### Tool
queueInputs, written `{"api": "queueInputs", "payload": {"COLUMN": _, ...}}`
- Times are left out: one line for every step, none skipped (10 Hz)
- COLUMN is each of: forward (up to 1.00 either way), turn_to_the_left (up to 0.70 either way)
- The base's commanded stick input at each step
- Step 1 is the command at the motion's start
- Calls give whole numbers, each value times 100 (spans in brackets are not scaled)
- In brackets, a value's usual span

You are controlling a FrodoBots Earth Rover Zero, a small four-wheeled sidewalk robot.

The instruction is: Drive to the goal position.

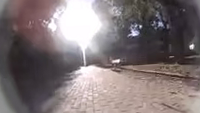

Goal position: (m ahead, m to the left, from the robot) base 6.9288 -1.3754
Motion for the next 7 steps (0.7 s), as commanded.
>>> {"api": "queueInputs", "payload": {"forward": 100, "turn_to_the_left": 36}}
{"api": "queueInputs", "payload": {"forward": 100, "turn_to_the_left": 40}}
{"api": "queueInputs", "payload": {"forward": 100, "turn_to_the_left": 40}}
{"api": "queueInputs", "payload": {"forward": 100, "turn_to_the_left": 40}}
{"api": "queueInputs", "payload": {"forward": 100, "turn_to_the_left": 40}}
{"api": "queueInputs", "payload": {"forward": 100, "turn_to_the_left": 40}}
{"api": "queueInputs", "payload": {"forward": 100, "turn_to_the_left": 40}}
